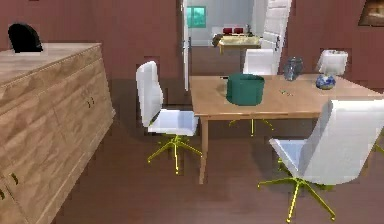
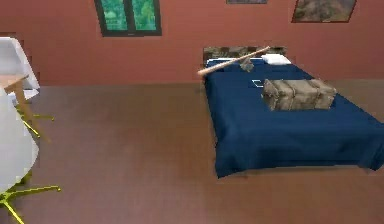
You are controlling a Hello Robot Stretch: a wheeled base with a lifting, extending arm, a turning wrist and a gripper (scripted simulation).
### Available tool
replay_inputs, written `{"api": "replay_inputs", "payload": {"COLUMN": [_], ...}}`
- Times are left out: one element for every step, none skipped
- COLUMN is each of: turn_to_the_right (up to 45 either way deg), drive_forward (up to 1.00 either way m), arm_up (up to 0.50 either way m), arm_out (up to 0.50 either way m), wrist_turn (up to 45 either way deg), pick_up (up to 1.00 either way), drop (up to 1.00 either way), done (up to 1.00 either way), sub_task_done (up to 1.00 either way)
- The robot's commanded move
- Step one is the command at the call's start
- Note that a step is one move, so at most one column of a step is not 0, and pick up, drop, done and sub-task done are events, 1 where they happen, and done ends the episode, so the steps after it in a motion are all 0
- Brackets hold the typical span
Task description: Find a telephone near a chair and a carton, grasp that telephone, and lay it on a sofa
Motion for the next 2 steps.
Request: {"api": "replay_inputs", "payload": {"turn_to_the_right": [9.0, 0.0], "drive_forward": [0.0, 0.65], "arm_up": [0.0, 0.0], "arm_out": [0.0, 0.0], "wrist_turn": [0.0, 0.0], "pick_up": [0.0, 0.0], "drop": [0.0, 0.0], "done": [0.0, 0.0], "sub_task_done": [0.0, 0.0]}}
